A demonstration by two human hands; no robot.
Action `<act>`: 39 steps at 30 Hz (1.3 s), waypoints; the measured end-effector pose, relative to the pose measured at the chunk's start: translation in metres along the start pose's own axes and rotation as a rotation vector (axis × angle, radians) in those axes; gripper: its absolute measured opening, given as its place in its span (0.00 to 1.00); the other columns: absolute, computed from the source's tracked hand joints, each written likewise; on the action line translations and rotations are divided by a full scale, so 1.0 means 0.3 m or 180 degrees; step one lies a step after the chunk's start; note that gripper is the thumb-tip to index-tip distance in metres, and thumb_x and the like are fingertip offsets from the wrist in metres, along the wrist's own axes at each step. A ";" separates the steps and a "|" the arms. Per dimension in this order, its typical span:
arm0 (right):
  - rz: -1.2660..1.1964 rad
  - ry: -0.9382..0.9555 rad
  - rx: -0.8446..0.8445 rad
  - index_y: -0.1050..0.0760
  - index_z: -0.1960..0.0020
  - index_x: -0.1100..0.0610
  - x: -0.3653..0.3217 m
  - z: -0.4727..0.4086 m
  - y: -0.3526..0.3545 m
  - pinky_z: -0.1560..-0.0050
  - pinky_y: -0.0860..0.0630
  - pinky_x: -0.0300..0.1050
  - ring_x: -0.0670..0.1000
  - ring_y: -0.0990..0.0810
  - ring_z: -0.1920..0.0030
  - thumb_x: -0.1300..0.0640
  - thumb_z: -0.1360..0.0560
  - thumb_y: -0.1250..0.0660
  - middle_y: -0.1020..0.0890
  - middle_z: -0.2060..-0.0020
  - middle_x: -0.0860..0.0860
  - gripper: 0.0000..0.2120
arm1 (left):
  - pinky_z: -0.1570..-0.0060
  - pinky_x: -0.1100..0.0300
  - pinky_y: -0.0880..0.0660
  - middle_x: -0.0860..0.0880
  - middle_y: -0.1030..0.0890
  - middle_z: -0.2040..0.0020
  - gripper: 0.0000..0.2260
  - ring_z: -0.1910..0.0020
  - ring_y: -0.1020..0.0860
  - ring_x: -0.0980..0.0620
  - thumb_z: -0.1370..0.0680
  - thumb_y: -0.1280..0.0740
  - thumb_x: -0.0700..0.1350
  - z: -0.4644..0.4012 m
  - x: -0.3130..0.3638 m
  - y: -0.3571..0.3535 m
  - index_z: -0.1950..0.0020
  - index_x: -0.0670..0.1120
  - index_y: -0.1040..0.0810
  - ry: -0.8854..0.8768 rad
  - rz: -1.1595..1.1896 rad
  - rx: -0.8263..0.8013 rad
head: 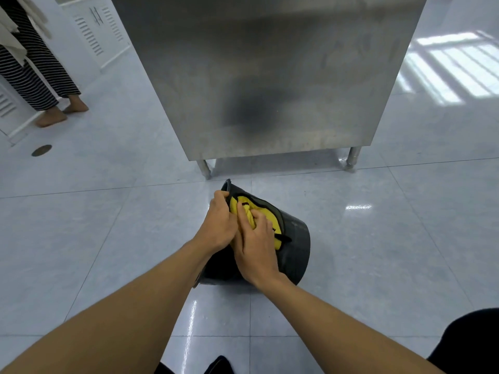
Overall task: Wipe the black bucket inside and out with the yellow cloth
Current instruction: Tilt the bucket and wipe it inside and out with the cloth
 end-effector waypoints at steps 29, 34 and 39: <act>0.0067 -0.0537 0.0279 0.39 0.22 0.44 0.113 0.005 0.025 0.34 0.31 0.50 0.55 0.33 0.37 0.43 0.18 0.48 0.31 0.37 0.55 0.25 | 0.43 0.55 0.26 0.46 0.24 0.36 0.20 0.43 0.24 0.47 0.16 0.44 0.40 -0.021 -0.001 -0.009 0.24 0.46 0.39 0.0318 0.0098 -0.0069; -0.0052 -0.1768 0.0355 0.41 0.21 0.44 0.319 0.064 0.060 0.33 0.32 0.56 0.61 0.32 0.36 0.46 0.17 0.48 0.32 0.35 0.59 0.24 | 0.63 0.64 0.26 0.43 0.23 0.44 0.11 0.59 0.25 0.55 0.16 0.41 0.41 -0.035 -0.003 -0.027 0.35 0.44 0.38 0.0530 0.0190 0.0223; -0.0262 -0.2094 0.0279 0.46 0.20 0.46 0.336 0.082 0.064 0.38 0.31 0.52 0.60 0.33 0.36 0.50 0.16 0.48 0.35 0.34 0.58 0.24 | 0.49 0.57 0.26 0.42 0.24 0.33 0.20 0.47 0.22 0.49 0.15 0.44 0.45 -0.034 0.027 -0.029 0.22 0.46 0.38 0.0420 -0.0090 0.0143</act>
Point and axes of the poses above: each hand's wrist, its own z-axis away from the middle knuckle, its own y-axis out of the back of the hand, x = y × z, the point moved 1 cm from there along -z, towards the middle knuckle
